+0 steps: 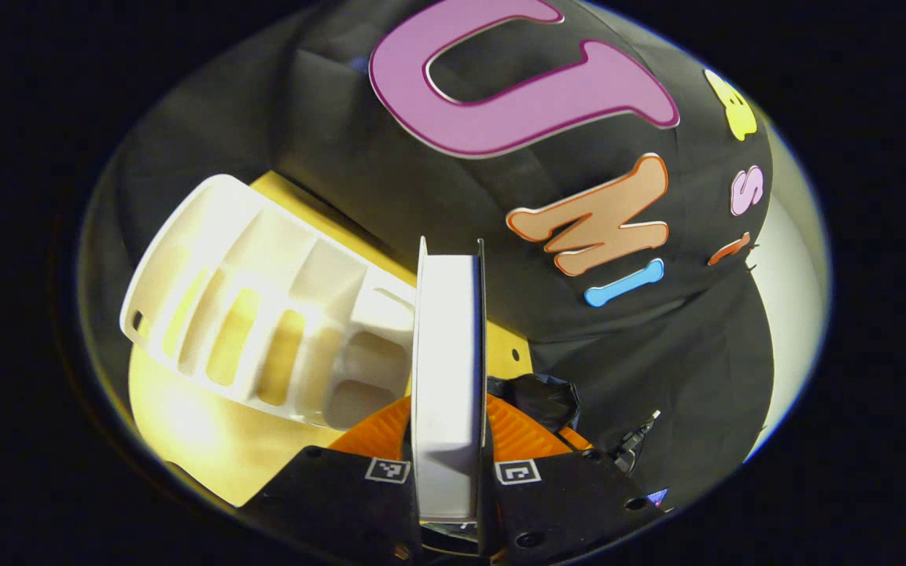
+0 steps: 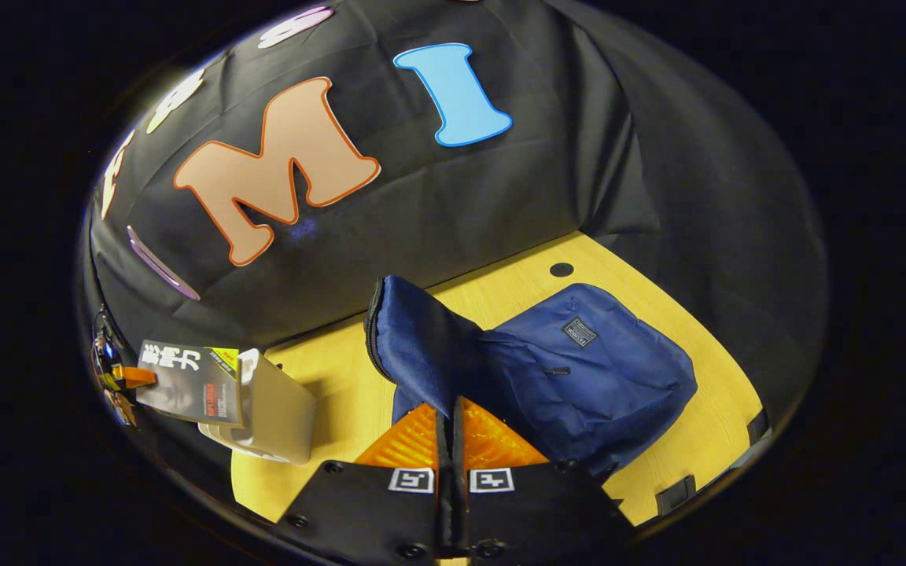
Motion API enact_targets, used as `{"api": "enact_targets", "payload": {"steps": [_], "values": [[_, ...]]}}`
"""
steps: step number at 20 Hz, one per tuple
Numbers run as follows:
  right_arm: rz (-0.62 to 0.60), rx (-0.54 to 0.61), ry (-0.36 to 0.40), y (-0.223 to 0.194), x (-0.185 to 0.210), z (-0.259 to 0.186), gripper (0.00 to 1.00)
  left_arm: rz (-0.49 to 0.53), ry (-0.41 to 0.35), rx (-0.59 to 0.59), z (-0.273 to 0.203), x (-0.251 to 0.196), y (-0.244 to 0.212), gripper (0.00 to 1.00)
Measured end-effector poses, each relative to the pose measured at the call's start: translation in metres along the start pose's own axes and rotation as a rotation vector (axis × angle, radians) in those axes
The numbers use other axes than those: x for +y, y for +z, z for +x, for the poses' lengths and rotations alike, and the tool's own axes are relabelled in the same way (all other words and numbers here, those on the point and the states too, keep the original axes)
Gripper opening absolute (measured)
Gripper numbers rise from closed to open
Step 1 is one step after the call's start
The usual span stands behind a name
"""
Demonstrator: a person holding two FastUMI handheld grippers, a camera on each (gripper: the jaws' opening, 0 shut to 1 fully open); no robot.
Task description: Open the schoolbag, grab two books from the bookshelf and put them into the schoolbag.
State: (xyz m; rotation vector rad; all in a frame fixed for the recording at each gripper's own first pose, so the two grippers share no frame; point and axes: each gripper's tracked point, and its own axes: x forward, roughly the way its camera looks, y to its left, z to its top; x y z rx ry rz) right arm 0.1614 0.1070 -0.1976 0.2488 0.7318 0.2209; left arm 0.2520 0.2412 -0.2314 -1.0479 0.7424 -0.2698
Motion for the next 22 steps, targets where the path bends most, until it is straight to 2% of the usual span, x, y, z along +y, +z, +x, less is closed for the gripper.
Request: {"api": "enact_targets", "payload": {"steps": [10,22], "values": [[0.013,-0.006,0.019,0.003,-0.007,-0.006,0.03,-0.074,-0.100,0.116,0.069,-0.030,-0.069,0.25],[0.014,-0.008,0.042,0.003,-0.011,-0.009,0.03,-0.143,-0.170,0.230,0.185,-0.068,-0.164,0.25]]}}
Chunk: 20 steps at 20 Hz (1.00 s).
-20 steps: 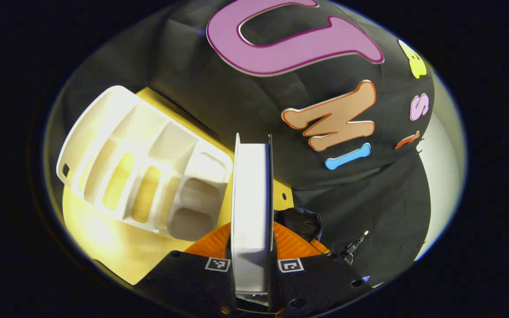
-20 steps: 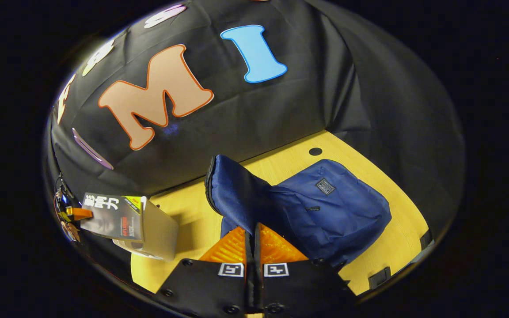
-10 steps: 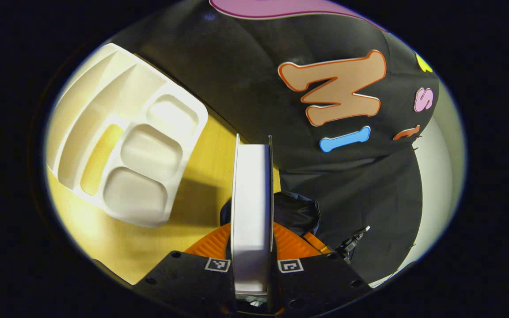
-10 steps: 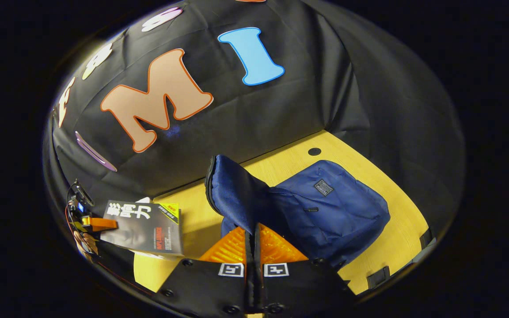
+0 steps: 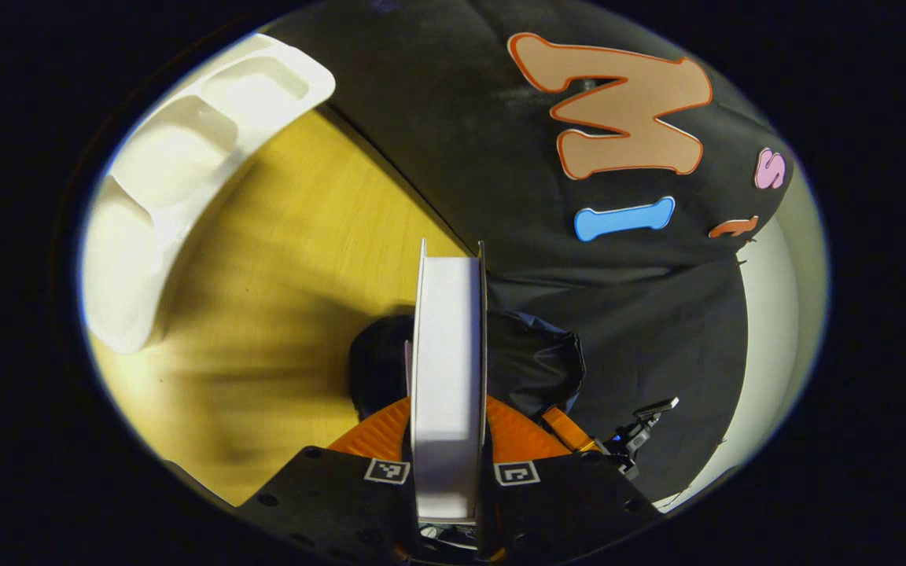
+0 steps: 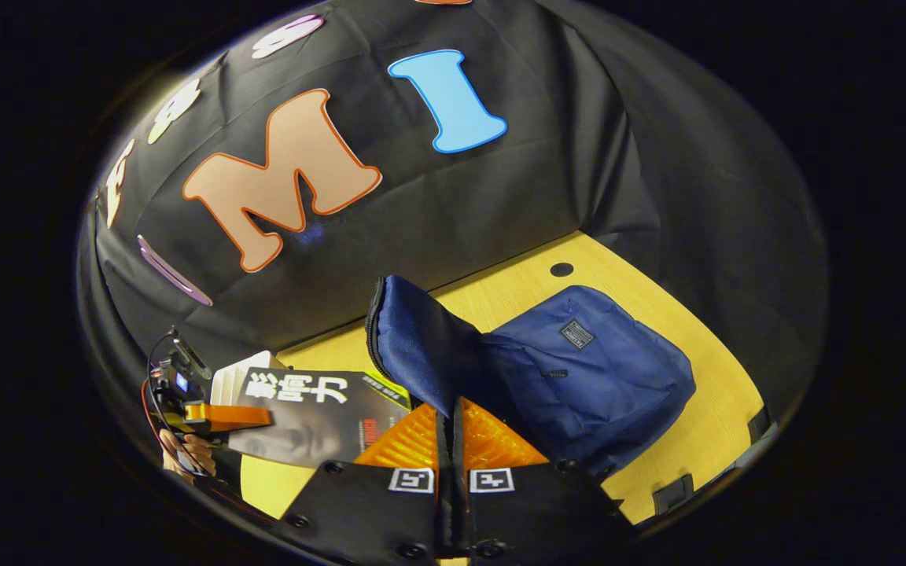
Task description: Open the schoolbag, grab two books from the bookshelf and put them into the schoolbag.
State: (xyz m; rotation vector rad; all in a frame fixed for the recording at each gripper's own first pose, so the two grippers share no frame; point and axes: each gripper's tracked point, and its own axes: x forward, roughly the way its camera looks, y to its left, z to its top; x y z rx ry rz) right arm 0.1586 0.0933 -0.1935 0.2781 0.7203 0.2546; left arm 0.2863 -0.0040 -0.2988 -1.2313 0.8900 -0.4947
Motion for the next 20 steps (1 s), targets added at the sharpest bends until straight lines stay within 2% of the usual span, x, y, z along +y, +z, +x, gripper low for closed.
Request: {"api": "enact_targets", "payload": {"steps": [5,10,13,14,20], "values": [[-0.003,-0.004,0.009,0.002,-0.002,-0.002,0.03,-0.030,-0.009,0.057,0.046,-0.003,-0.024,0.24],[-0.020,-0.002,0.021,0.001,-0.001,-0.005,0.03,-0.119,-0.054,0.091,0.089,-0.005,-0.044,0.25],[-0.021,-0.001,0.028,0.003,-0.002,-0.006,0.03,-0.157,-0.074,0.087,0.113,-0.004,-0.053,0.27],[-0.020,-0.002,0.030,0.003,-0.002,-0.006,0.03,-0.166,-0.079,0.083,0.121,-0.004,-0.057,0.23],[-0.016,-0.001,0.040,0.005,-0.001,-0.004,0.03,-0.221,-0.100,0.064,0.158,-0.004,-0.081,0.23]]}}
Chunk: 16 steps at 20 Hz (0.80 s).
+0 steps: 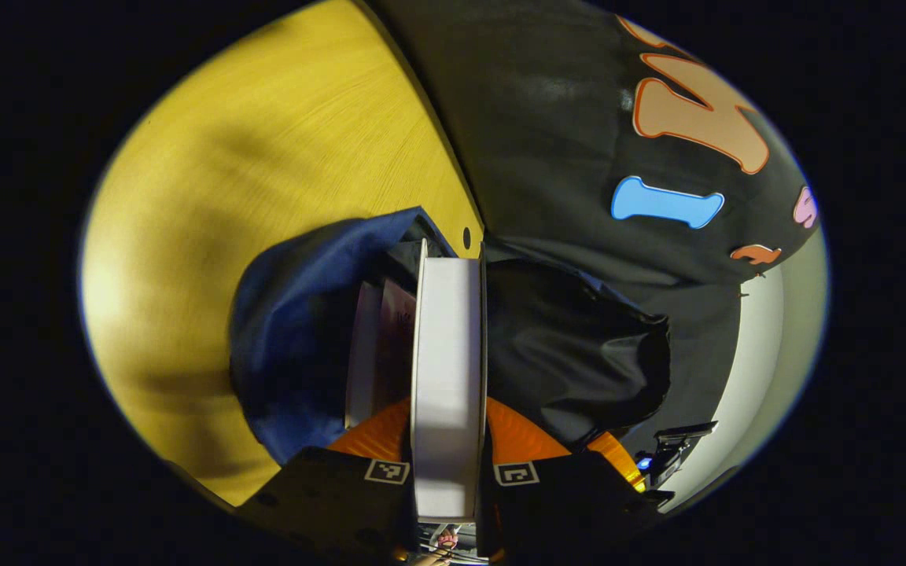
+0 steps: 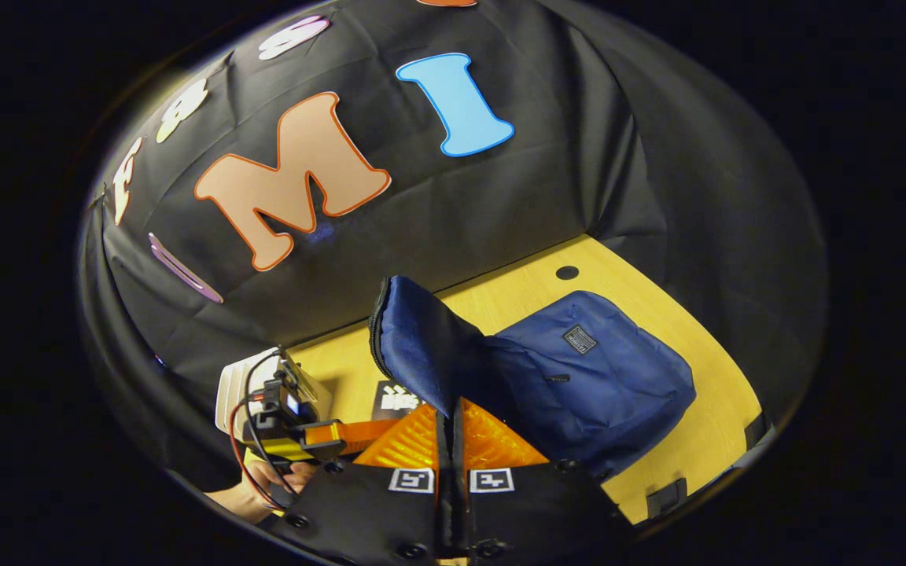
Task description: Open the schoolbag, grab two books from the bookshelf and put them into the schoolbag.
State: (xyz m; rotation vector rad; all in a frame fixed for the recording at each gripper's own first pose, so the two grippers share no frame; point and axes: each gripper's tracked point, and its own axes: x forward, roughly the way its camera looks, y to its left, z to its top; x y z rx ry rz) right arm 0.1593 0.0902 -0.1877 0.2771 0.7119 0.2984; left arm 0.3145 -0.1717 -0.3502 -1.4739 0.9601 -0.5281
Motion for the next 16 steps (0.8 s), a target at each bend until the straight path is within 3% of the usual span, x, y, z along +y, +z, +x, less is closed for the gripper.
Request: {"api": "enact_targets", "payload": {"steps": [16], "values": [[-0.011,0.016,0.025,-0.002,0.015,0.007,0.03,-0.164,-0.133,-0.028,0.095,0.008,-0.029,0.24]]}}
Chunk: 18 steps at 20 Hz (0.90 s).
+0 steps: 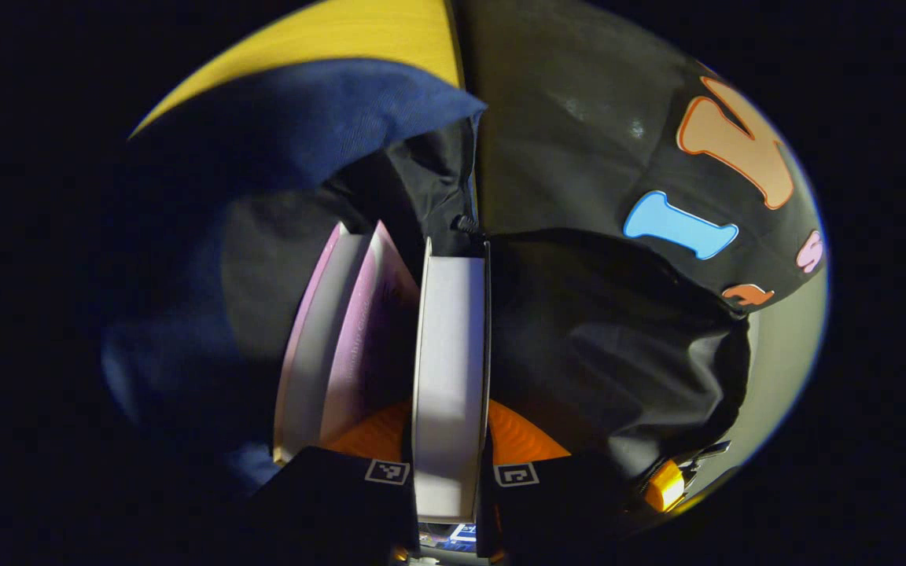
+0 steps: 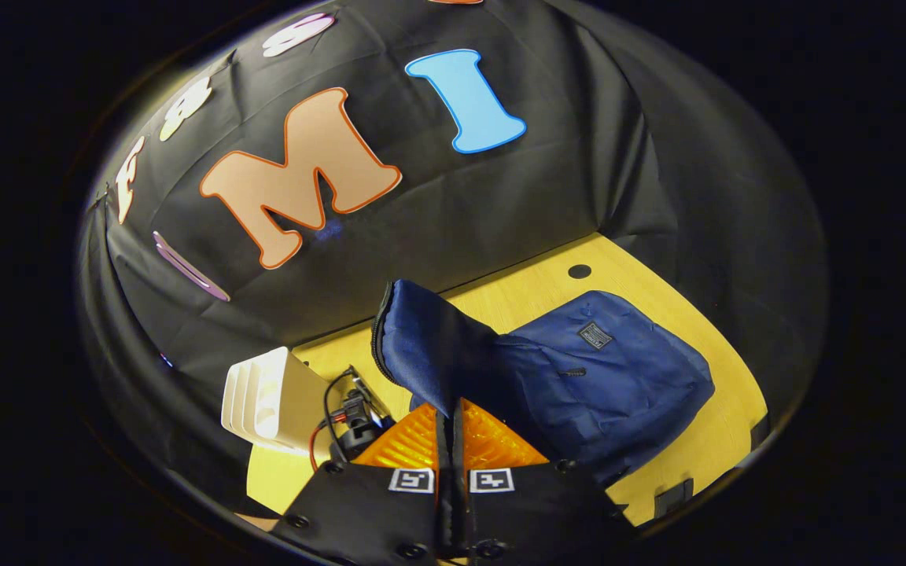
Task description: Open the schoolbag, grab two books from the bookshelf and put them into the schoolbag.
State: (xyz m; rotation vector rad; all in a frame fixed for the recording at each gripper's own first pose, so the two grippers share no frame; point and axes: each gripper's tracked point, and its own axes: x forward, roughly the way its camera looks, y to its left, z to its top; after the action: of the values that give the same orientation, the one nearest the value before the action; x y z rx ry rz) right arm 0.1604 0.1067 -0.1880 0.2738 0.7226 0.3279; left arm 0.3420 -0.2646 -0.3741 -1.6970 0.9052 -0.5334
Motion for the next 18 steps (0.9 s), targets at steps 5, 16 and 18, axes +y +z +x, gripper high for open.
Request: {"api": "enact_targets", "payload": {"steps": [5,16,18], "values": [[0.010,0.000,0.001,0.004,-0.005,0.000,0.03,0.002,-0.007,0.012,0.009,0.002,-0.004,0.24],[0.026,-0.009,-0.009,0.007,-0.009,-0.001,0.03,0.071,0.079,-0.010,0.008,0.000,0.004,0.39],[0.029,-0.005,-0.012,0.007,-0.010,-0.001,0.03,0.119,0.121,-0.008,-0.001,0.001,0.003,0.67]]}}
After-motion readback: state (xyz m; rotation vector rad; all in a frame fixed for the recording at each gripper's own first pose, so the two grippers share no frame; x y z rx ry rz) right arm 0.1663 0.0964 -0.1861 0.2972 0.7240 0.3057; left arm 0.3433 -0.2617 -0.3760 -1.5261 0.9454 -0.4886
